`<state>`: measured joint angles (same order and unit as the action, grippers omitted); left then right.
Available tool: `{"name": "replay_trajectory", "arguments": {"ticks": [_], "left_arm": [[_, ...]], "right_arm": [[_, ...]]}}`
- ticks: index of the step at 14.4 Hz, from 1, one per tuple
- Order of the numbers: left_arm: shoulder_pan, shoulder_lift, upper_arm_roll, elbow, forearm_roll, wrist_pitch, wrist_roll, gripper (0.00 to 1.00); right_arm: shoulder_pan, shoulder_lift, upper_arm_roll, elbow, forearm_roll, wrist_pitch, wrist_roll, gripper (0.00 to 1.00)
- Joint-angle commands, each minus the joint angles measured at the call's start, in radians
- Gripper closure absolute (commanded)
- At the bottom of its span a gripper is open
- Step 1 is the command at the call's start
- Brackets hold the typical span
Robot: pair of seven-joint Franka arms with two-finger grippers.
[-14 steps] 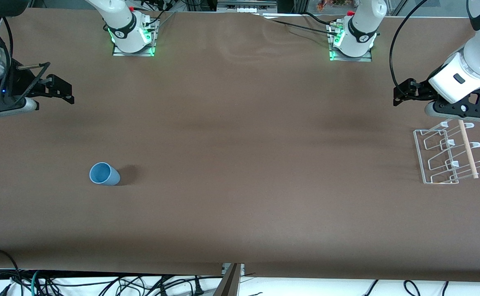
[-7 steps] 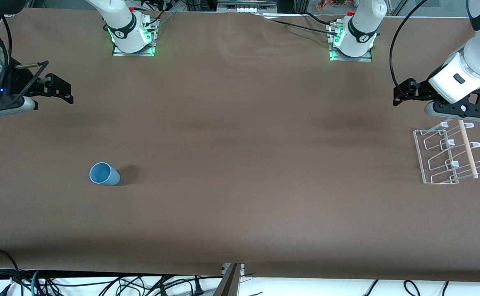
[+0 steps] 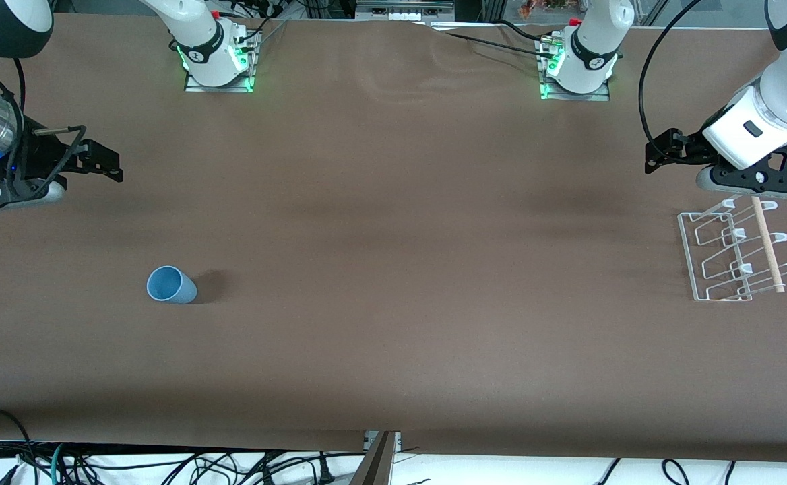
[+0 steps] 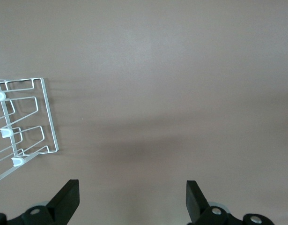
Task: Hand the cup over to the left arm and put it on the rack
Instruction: 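Move the right gripper down toward the light blue cup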
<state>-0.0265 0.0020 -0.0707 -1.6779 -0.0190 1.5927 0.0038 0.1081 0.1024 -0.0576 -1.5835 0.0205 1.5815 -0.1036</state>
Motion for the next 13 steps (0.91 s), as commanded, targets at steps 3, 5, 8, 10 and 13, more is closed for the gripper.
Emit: {"name": "replay_trajectory", "arguments": {"ticks": [3, 5, 8, 10, 13], "left_arm": [[0.002, 0.003, -0.003, 0.009, 0.011, -0.005, -0.013, 0.00], [0.002, 0.003, -0.003, 0.009, 0.011, -0.005, -0.011, 0.00], [0.002, 0.003, -0.003, 0.009, 0.011, -0.005, -0.013, 0.00], [0.002, 0.003, -0.003, 0.009, 0.011, -0.005, -0.013, 0.00], [0.002, 0.003, -0.003, 0.009, 0.011, -0.005, -0.013, 0.00]], "right_arm": [[-0.064, 0.141, -0.001, 0.020, -0.090, 0.018, -0.103, 0.01], [-0.088, 0.221, -0.001, 0.007, -0.134, 0.105, -0.155, 0.01], [-0.119, 0.325, -0.001, -0.010, -0.131, 0.254, -0.159, 0.01], [-0.123, 0.373, -0.001, -0.010, -0.131, 0.348, -0.153, 0.01], [-0.117, 0.431, 0.001, -0.004, -0.128, 0.471, -0.085, 0.01]]}}
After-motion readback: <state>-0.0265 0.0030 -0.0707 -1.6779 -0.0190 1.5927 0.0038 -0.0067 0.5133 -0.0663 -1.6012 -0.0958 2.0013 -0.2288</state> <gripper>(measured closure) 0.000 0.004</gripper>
